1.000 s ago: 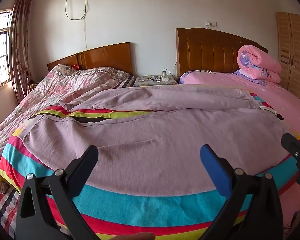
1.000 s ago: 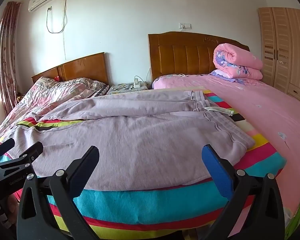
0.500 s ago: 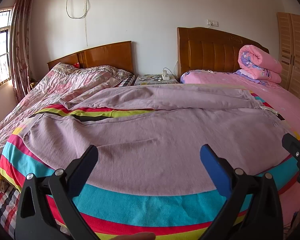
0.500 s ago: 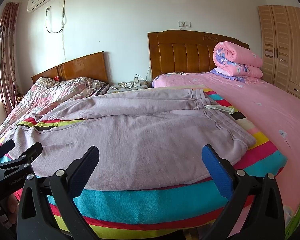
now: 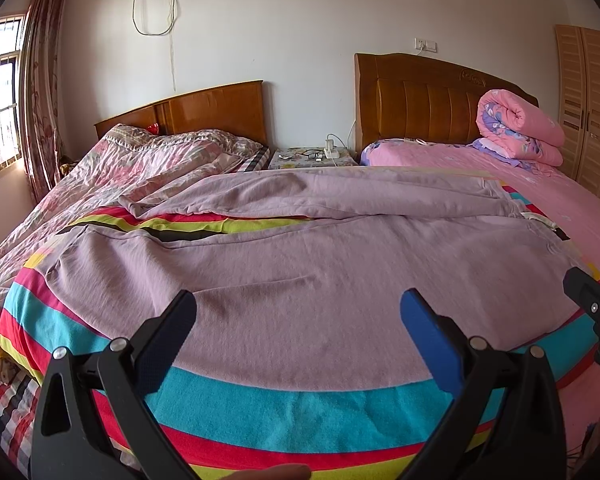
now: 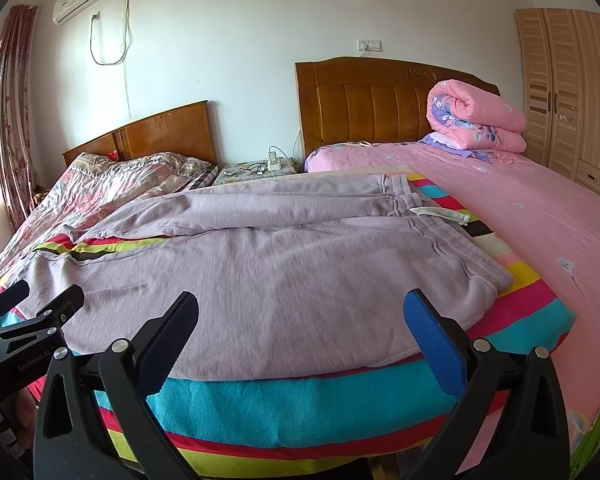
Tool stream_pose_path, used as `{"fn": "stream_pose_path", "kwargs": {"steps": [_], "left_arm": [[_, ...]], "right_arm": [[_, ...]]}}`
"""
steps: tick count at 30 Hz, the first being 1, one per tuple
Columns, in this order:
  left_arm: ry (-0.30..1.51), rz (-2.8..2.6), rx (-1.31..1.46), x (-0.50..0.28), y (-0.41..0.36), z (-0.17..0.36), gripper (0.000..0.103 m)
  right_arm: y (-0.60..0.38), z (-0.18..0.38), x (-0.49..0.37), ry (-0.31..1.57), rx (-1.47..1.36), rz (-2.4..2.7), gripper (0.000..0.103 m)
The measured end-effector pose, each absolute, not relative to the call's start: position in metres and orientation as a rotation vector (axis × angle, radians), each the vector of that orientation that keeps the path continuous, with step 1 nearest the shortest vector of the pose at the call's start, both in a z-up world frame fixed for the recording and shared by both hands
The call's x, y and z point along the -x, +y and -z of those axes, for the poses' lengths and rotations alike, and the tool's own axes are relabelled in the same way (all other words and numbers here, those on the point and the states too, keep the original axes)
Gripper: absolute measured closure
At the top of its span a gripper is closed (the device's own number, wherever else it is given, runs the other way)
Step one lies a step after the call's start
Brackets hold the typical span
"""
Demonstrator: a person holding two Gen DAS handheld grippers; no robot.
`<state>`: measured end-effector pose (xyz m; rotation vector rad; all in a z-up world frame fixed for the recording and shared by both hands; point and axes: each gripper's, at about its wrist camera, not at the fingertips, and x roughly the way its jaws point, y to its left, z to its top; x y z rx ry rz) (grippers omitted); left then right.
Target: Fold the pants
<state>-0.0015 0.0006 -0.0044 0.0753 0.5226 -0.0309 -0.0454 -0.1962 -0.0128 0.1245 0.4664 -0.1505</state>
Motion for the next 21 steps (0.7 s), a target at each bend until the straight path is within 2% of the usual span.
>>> {"fn": "stream_pose_path", "kwargs": {"steps": [21], "left_arm": [[0.53, 0.032, -0.073, 0.0023, 0.006, 0.0115, 0.001]], "right_arm": [[-0.1953, 0.0192, 0.0467, 0.482, -0.135, 0.15, 0.004]]}}
